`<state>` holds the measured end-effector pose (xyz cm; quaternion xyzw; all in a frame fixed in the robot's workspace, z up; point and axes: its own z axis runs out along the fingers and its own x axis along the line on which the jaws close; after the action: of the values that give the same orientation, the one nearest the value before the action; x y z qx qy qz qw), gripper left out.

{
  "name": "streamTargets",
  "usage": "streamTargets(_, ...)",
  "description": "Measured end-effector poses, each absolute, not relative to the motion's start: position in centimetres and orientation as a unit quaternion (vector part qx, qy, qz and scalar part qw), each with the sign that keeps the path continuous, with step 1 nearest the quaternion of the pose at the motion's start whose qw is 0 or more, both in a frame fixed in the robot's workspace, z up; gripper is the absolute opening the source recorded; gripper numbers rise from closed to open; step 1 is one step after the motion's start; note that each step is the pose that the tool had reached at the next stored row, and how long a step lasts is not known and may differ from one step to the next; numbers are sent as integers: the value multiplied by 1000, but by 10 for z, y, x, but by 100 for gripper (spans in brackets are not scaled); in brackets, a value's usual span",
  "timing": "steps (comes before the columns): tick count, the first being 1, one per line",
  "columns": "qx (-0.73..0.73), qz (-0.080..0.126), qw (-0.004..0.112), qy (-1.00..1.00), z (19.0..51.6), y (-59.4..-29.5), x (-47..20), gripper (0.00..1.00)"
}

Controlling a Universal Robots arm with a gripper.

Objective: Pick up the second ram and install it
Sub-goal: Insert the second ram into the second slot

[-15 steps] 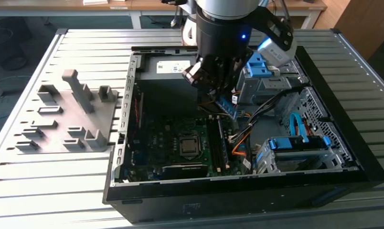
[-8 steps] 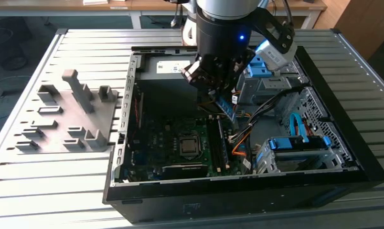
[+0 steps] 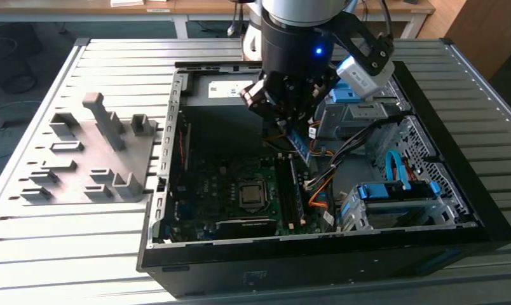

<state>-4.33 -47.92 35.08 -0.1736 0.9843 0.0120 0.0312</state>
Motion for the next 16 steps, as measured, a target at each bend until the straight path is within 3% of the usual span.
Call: streamTargets(16,-86,9,32,996,350,-479,-43,14)
